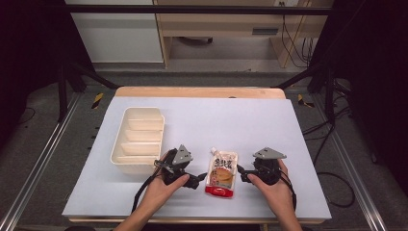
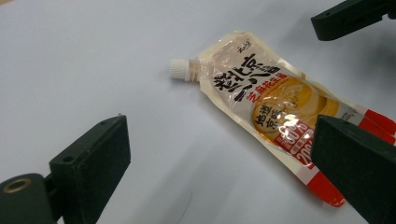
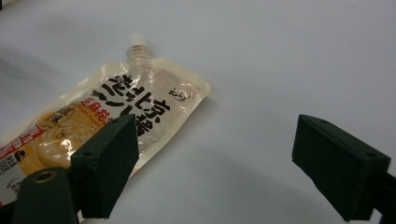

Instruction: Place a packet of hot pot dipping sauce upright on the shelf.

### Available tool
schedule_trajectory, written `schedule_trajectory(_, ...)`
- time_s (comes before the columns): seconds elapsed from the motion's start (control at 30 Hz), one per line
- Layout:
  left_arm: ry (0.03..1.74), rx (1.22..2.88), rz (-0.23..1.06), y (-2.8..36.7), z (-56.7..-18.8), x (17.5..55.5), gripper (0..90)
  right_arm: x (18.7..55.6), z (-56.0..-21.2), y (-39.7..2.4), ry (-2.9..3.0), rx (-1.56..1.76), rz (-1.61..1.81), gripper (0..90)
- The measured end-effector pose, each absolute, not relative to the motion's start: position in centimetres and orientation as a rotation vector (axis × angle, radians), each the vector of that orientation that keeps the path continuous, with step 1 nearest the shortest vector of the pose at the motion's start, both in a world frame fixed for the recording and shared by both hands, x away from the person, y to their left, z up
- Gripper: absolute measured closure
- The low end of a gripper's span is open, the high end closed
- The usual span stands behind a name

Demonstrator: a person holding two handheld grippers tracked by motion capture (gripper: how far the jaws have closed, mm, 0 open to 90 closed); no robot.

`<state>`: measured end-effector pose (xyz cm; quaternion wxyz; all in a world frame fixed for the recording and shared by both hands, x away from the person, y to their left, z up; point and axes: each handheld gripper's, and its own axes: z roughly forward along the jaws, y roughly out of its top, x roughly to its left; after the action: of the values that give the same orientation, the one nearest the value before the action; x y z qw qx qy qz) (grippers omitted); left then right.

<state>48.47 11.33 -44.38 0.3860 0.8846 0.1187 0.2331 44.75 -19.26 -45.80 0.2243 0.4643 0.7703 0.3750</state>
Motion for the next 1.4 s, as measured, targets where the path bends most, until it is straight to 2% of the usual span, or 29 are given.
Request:
schedule_trajectory(0.13,0.288,2.259,0.612,11.2,-44.4,48.4,4.8,44.8,-45.8,-19.0,2.135,1.286,1.068,18.6)
schedule_trajectory(0.33,0.286,2.278,0.630,10.9,-44.4,48.2,4.9,45.2,-44.4,-17.5,2.198,1.232,1.103,30.7)
schedule_trajectory(0.57,0.282,2.287,0.651,11.0,-44.2,48.1,4.9,48.4,-43.4,-15.6,2.249,1.219,1.051,39.0)
schedule_trajectory(1.03,0.299,2.292,0.666,10.9,-44.6,48.2,4.8,49.5,-46.4,-15.8,2.272,1.332,1.023,40.4)
schedule_trajectory(1.4,0.295,2.291,0.659,11.0,-44.6,48.3,4.8,49.8,-47.3,-15.9,2.279,1.383,1.007,39.9)
